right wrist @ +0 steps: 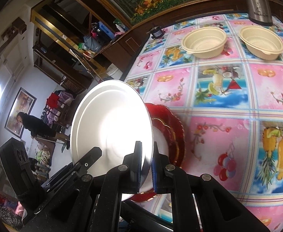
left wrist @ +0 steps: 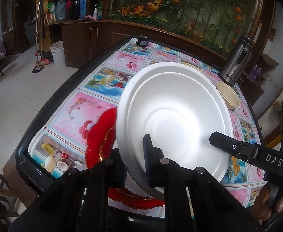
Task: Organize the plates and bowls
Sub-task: 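Lower the second white plate into the stack with the left tool while the right tool holds it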
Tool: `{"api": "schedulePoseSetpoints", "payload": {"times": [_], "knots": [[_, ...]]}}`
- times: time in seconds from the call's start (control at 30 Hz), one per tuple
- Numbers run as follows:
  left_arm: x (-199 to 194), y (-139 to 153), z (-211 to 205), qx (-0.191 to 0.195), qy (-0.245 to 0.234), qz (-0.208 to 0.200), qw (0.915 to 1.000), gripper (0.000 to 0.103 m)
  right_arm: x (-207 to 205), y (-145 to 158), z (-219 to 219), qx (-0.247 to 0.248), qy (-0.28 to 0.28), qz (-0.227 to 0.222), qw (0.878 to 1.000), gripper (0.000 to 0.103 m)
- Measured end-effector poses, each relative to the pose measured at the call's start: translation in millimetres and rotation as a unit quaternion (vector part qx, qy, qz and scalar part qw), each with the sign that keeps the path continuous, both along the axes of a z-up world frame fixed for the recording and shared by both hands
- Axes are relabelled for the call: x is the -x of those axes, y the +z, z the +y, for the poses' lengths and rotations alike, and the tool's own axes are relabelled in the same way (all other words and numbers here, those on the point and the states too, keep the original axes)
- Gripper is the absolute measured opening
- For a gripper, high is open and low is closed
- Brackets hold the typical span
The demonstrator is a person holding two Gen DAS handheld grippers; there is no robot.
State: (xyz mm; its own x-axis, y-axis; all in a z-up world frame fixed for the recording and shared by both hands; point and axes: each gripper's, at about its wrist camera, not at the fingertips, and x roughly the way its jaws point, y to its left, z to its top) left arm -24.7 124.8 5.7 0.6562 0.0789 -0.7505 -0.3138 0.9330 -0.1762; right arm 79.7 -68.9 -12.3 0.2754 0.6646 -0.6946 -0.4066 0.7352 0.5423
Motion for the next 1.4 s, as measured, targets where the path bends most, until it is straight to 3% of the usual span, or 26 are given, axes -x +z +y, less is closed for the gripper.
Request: {"api": "schedulePoseSetpoints", "payload": {"times": [0.23, 0.43, 0.77, 1.4], "knots": [[0, -2, 20, 0.007, 0.012, 0.007, 0.9999, 0.013, 0, 10, 24, 0.008, 0.019, -0.01, 1.0, 0.009], [-3, -19, 25, 0.02, 0.009, 0.031, 0.9993, 0.013, -1, -5, 32, 0.02, 0.026, 0.007, 0.999, 0.009], [-3, -34, 22, 0.027, -0.001, 0.055, 0.9981, 0.013, 1, -24, 30, 0.037, 0.026, 0.028, 0.999, 0.009], [-5, -42, 21, 0.031, -0.007, 0.069, 0.9971, 0.013, 4, -28, 27, 0.044, 0.024, 0.038, 0.998, 0.01]]}}
